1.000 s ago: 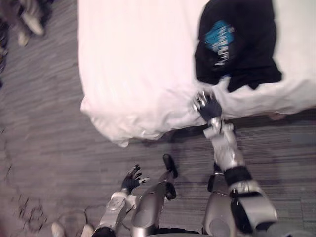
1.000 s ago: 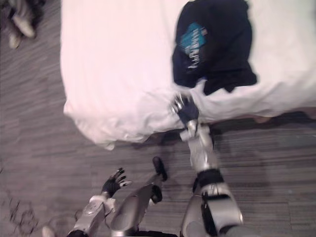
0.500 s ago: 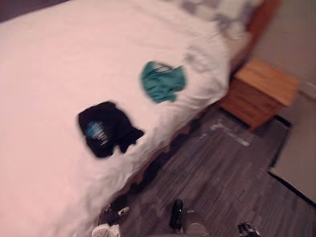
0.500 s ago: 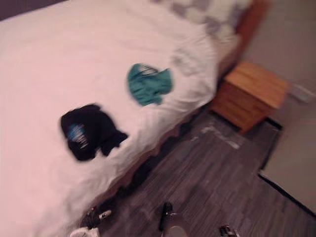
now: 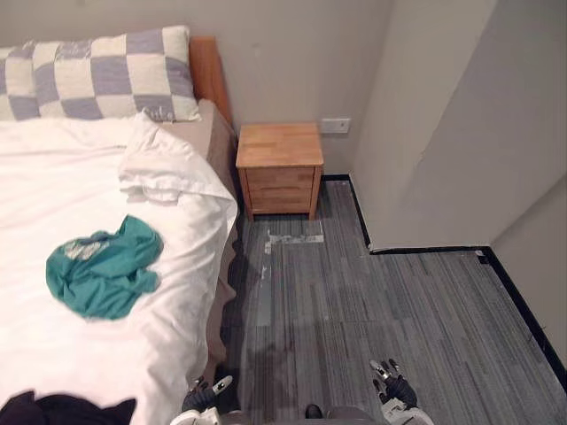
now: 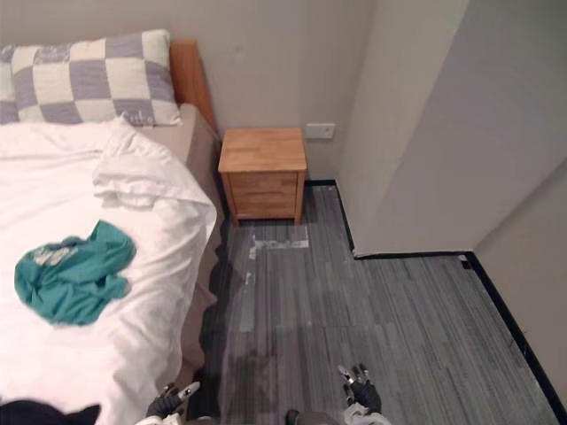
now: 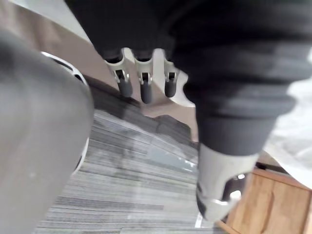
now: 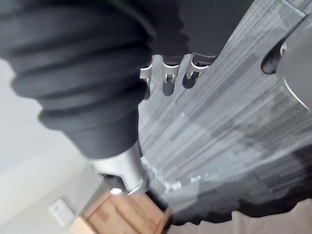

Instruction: Tidy the bed and pick cloth on bed and put in laundry

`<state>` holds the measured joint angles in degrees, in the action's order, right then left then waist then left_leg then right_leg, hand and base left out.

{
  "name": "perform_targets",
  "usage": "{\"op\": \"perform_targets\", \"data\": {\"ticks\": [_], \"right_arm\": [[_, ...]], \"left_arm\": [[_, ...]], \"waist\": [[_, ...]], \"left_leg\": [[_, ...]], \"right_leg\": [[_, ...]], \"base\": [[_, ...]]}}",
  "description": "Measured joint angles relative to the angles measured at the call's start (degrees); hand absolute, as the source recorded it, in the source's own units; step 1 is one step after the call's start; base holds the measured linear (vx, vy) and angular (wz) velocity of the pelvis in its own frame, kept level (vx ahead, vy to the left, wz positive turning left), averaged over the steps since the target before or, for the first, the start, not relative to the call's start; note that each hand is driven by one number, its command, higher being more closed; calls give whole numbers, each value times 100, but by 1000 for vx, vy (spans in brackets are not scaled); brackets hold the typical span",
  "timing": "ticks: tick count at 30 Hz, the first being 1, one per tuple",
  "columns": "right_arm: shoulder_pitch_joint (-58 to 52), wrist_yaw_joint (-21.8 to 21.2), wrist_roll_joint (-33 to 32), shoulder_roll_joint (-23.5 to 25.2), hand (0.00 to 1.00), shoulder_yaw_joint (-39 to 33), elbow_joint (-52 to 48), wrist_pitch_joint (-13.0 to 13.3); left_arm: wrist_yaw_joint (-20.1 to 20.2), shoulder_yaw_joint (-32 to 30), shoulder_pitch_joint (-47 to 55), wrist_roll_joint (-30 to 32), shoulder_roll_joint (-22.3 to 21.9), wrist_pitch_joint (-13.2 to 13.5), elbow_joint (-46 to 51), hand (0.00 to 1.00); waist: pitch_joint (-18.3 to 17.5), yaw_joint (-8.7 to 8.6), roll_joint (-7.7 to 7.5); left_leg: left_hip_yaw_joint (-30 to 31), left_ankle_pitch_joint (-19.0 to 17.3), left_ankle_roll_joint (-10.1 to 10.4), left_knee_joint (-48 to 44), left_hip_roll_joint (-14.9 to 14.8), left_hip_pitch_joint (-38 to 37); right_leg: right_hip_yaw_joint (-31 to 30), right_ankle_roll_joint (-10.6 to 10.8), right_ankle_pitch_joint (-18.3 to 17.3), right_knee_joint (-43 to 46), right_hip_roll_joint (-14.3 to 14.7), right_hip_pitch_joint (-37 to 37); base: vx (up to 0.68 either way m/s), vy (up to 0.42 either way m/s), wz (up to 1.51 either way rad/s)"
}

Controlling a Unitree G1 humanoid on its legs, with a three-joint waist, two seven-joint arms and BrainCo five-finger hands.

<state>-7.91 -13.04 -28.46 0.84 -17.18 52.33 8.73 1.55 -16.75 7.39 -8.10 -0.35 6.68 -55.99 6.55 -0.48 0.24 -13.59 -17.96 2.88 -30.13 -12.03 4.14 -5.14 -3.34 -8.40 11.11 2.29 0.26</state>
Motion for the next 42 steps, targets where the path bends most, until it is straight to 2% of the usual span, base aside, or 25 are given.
{"op": "perform_targets", "data": {"ticks": [2, 5, 8, 10, 11, 13, 16, 17, 18, 20, 21, 23, 24, 26, 27, 30, 31, 32, 34, 36, 37, 39, 40, 41, 42], "right_arm": [[-35, 37, 149, -83, 0, 147, 3, 54], [-167, 52, 184, -78, 0, 419, 39, 143], [-195, 47, 379, -63, 0, 401, 61, 218], [-142, 51, 379, -105, 0, 381, 185, 235], [-112, 35, 390, -155, 0, 366, 368, 262], [-95, 1, 474, -191, 0, 384, 490, 286], [12, -51, 592, -280, 0, 390, 476, 446], [45, -45, 596, -332, 0, 390, 473, 464], [59, -20, 597, -334, 0, 374, 448, 492], [45, 6, 604, -305, 0, 350, 307, 497], [155, 23, 614, -397, 0, 262, 173, 480], [87, 52, 610, -330, 0, 244, 16, 399], [56, 106, 605, -357, 0, 202, 11, 293], [67, 200, 607, -378, 0, 213, 21, 83], [126, 197, 637, -398, 0, 229, 51, -6], [173, 126, 1011, -443, 0, 344, 290, -68], [223, 22, 1439, -484, 0, 433, 315, -91], [224, -17, 1611, -492, 0, 450, 311, -75], [208, -67, 1955, -506, 0, 500, 266, -77], [73, -94, 2138, -514, 0, 854, -74, -79], [36, -116, 2165, -543, 0, 939, -243, -99], [48, -192, 2179, -651, 0, 1259, -663, -129], [92, -225, 2179, -692, 0, 1339, -719, -121], [160, -291, 2170, -720, 0, 1484, -916, -118], [132, -352, 2154, -710, 0, 1621, -1031, -125]], "left_arm": [[-6, 53, 8, -26, -10, 51, 49, 0], [-1, 124, 92, -129, 146, 79, 65, 0], [-4, 203, 59, -223, 193, 72, 45, 0], [-7, 429, -18, -208, 301, -38, -134, 0], [-8, 512, -54, -196, 358, -71, -249, 0], [13, 713, -98, -81, 462, -88, -394, 0], [158, 902, -235, 68, 519, -96, -529, 0], [176, 895, -261, 102, 506, -100, -546, 0], [236, 848, -255, 138, 510, -106, -539, 0], [239, 542, -246, 134, 466, -137, -538, 0], [288, 331, -282, 136, 303, -206, -522, 0], [362, 230, -221, 198, 159, -206, -381, 0], [388, 197, -172, 259, 53, -201, -305, 0], [411, 98, -157, 300, -46, -200, -171, 0], [454, 69, -101, 288, -71, -154, -9, 0], [489, 131, -14, 245, -73, 7, 102, 0], [487, 276, 26, 123, -65, 90, 139, 0], [489, 320, 20, 109, -45, 90, 139, 0], [501, 506, 8, 67, 39, 25, 137, 0], [505, 743, -33, 52, 230, -101, 75, 0], [492, 769, -36, 27, 254, -121, 72, 0], [479, 817, -26, -143, 317, -290, 66, 0], [477, 821, -20, -205, 331, -291, 78, 0], [462, 879, -16, -243, 404, -324, 69, 0], [372, 1089, -15, -243, 516, -380, 16, 0]], "waist": [[0, 73, 48], [-156, 113, -92], [-163, 263, -245], [-131, 249, -264], [-110, 151, -215], [-109, 49, -190], [-11, -47, -17], [70, -47, 68], [111, -41, 108], [242, -43, 113], [433, -39, 346], [439, -93, 315], [385, -109, 355], [376, -99, 369], [389, -61, 368], [359, 58, 297], [346, 86, 304], [342, 85, 312], [292, 64, 321], [186, 24, 76], [186, 24, 51], [122, 42, 0], [139, 61, -27], [181, 63, -47], [208, -50, -22]], "left_leg": [[146, 538, 200, 816, 84, 224], [-187, 523, 93, 1133, 382, 165], [-525, 339, -60, 1362, 633, -199], [-626, 318, -67, 1798, 788, -775], [-620, 359, -130, 1995, 808, -1098], [-642, 390, -18, 2109, 660, -1343], [-626, 433, 100, 2352, 201, -1564], [-629, 448, 125, 2433, 58, -1637], [-663, 447, 127, 2522, -78, -1775], [-728, 340, 297, 2536, -198, -2124], [-761, 490, 332, 2341, -419, -2328], [-427, 882, 389, 1934, -521, -2296], [-155, 1097, 471, 1474, -708, -2138], [303, 1655, 276, 50, -1048, -1433], [452, 1481, 488, -1145, -1110, -802], [-16, 719, 493, -1366, -655, -391], [-696, 603, 493, -369, -229, -305], [-956, 657, 422, 63, -115, -298], [-2010, 1054, -107, 1157, 114, -169], [-3260, 1021, -456, 1468, 199, -174], [-3436, 992, -559, 1602, 296, -185], [-3032, 1180, -682, 2337, 609, -449], [-2882, 1181, -669, 2405, 630, -512], [-2391, 1108, -556, 2469, 614, -673], [-1977, 1115, -451, 2491, 518, -831]], "right_leg": [[-235, 147, -262, 117, -53, 83], [-59, 485, -374, 371, -419, -6], [347, 696, -711, 1803, -733, -304], [708, 1199, -425, 3060, -973, -730], [941, 1114, -522, 3677, -1101, -994], [1405, 845, -792, 3598, -1134, -1212], [1997, 640, -572, 1840, -922, -1636], [2017, 643, -204, 1277, -866, -1725], [1830, 715, 556, 301, -862, -1819], [1662, 680, 1424, -25, -837, -1688], [1706, 574, 686, 792, -709, -1748], [1814, 449, 70, 1557, -831, -1784], [1971, 396, -162, 1608, -774, -1614], [2113, 299, -440, 1412, -607, -1176], [2094, 241, -472, 988, -417, -710], [2097, 294, -386, 156, -342, 150], [2205, 182, -260, -159, -381, 490], [2256, 71, -193, -192, -386, 530], [2630, 70, -232, -252, -357, 731], [3291, 241, -330, -266, -485, 878], [3402, 346, -399, -119, -510, 880], [3430, 695, -553, 1522, -876, 471], [3289, 767, -417, 2248, -982, 207], [2927, 698, 56, 3646, -1178, -393], [2719, 606, -315, 4044, -1209, -614]], "base": [[160, 338, -65], [248, 230, -31], [248, 147, -48], [302, 127, -30], [307, 67, -1], [334, -51, 11], [392, -162, 13], [447, -255, 9], [453, -281, 8], [455, -331, -3], [407, -327, -1], [357, -394, 30], [459, -503, 52], [434, -376, 45], [304, -220, 24], [388, -206, -8], [334, -92, -28], [426, -77, -8], [357, -39, 54], [446, 5, 150], [373, 86, 173], [388, 84, 157], [433, -13, 142], [417, -118, 162], [419, -171, 186]]}}
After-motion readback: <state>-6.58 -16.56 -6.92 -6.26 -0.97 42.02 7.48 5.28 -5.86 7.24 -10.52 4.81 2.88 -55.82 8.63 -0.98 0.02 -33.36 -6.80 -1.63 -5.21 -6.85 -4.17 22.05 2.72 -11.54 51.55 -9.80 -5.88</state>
